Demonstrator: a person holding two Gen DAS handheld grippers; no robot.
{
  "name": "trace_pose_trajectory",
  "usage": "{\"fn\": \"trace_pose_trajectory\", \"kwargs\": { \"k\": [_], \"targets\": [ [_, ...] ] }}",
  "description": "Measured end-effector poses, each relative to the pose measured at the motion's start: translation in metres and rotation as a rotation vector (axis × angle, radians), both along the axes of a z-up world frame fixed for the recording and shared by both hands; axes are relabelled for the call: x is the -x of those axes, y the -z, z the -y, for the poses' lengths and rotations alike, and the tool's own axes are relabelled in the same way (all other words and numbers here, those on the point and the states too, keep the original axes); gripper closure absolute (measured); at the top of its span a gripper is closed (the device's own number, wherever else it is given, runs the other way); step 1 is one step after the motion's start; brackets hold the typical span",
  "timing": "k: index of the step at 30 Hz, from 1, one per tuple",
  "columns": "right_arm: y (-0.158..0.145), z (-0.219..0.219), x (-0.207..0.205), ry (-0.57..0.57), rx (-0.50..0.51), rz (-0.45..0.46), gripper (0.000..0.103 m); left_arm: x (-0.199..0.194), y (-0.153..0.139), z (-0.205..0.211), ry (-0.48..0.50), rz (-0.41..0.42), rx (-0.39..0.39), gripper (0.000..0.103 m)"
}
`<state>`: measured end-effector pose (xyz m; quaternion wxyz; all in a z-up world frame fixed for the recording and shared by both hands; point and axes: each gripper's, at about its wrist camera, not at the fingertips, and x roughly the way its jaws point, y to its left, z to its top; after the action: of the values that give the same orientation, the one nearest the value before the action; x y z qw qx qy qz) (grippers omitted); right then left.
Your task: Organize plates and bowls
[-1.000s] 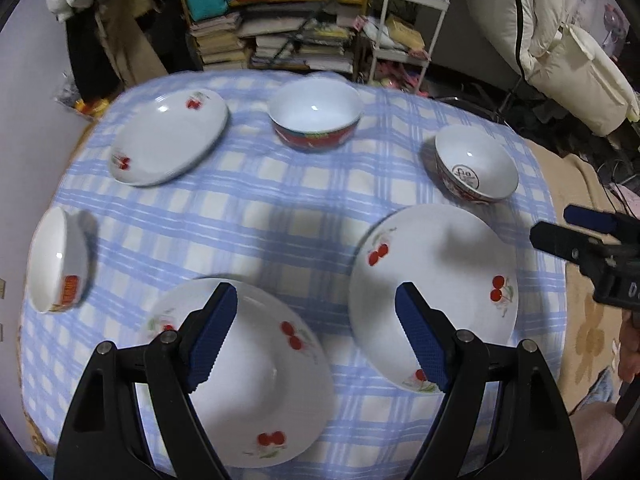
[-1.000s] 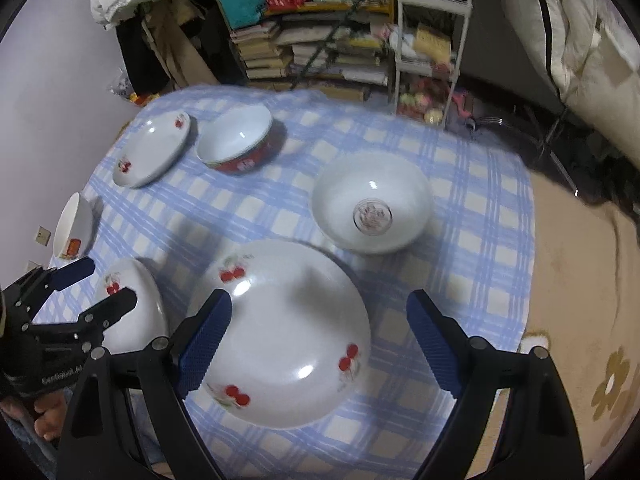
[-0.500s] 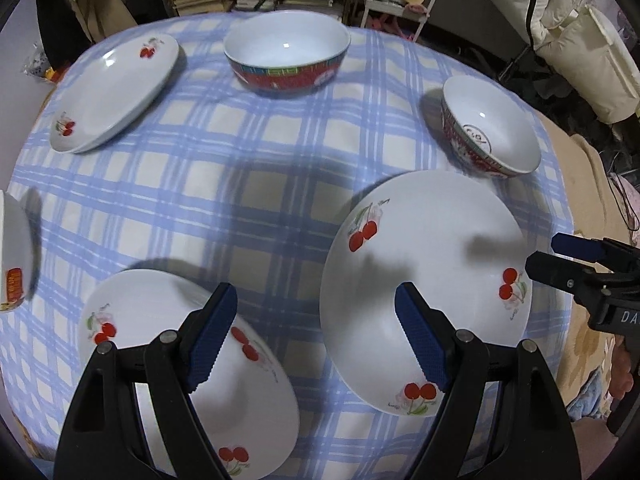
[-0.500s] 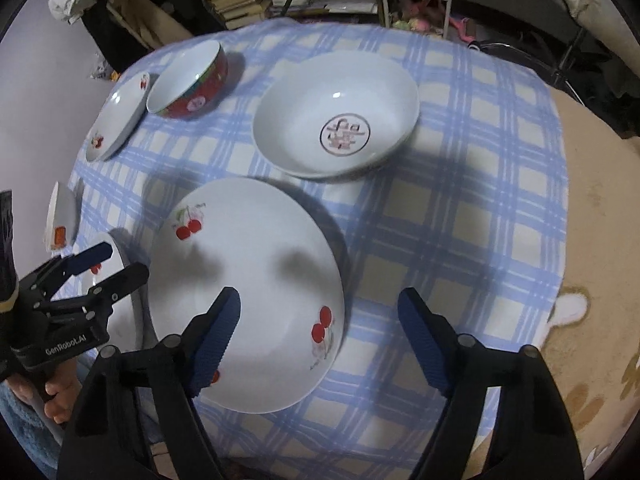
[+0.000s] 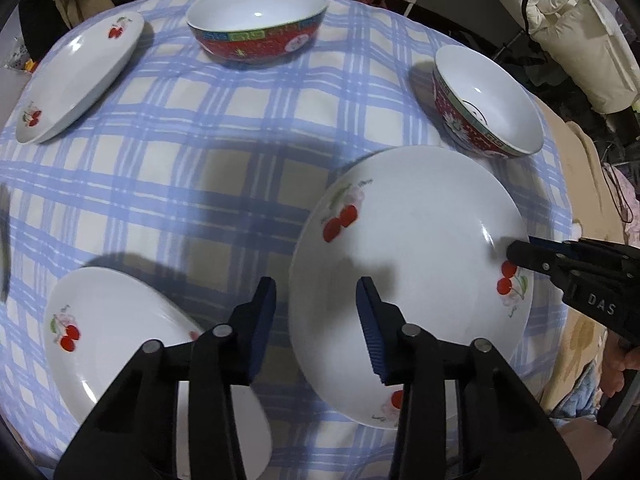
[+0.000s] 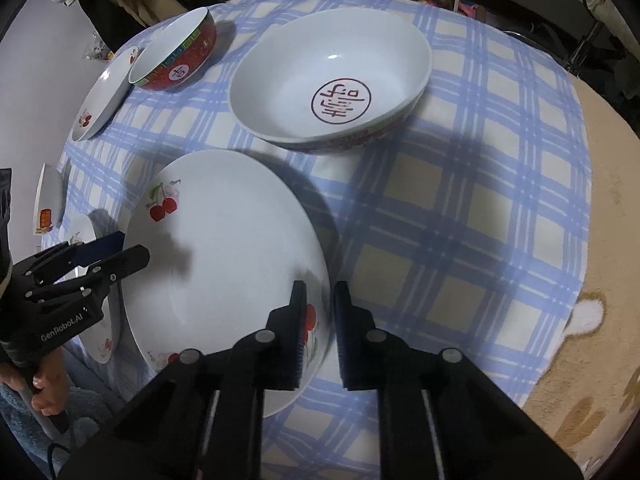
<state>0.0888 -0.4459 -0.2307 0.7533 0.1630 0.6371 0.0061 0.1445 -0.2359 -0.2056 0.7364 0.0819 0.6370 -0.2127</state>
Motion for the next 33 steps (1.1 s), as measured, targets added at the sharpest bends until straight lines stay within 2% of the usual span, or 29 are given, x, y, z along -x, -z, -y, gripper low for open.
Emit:
{"fn": "trace_pose_trajectory", "kwargs": {
  "k": [6, 11, 18, 25, 30, 33],
  "targets": [
    [0.006, 0.001, -0.001, 0.007, -0.023, 0.004, 0.089, 0.000, 0.008, 0.002, -0.008, -0.006, -0.015, 0.072],
    [0.008, -0.001, -0.003, 0.003, -0.030, 0.018, 0.090, -0.001, 0.014, 0.000, -0.023, -0.031, -0.010, 0.072],
    [0.007, -0.004, -0.004, -0.011, -0.013, 0.047, 0.090, 0.002, 0.016, 0.004, 0.005, -0.005, -0.029, 0.072],
    [-0.024, -0.018, -0.005, -0.070, 0.092, 0.152, 0.090, 0.000, -0.012, -0.005, 0.012, 0.045, 0.017, 0.072],
    [-0.043, -0.025, -0.011, -0.058, 0.062, 0.204, 0.090, -0.002, -0.039, -0.021, 0.005, 0.117, 0.013, 0.073],
    [-0.053, -0.035, -0.015, -0.050, 0.040, 0.213, 0.090, -0.006, -0.049, -0.037, -0.016, 0.131, 0.024, 0.072]
  ]
}}
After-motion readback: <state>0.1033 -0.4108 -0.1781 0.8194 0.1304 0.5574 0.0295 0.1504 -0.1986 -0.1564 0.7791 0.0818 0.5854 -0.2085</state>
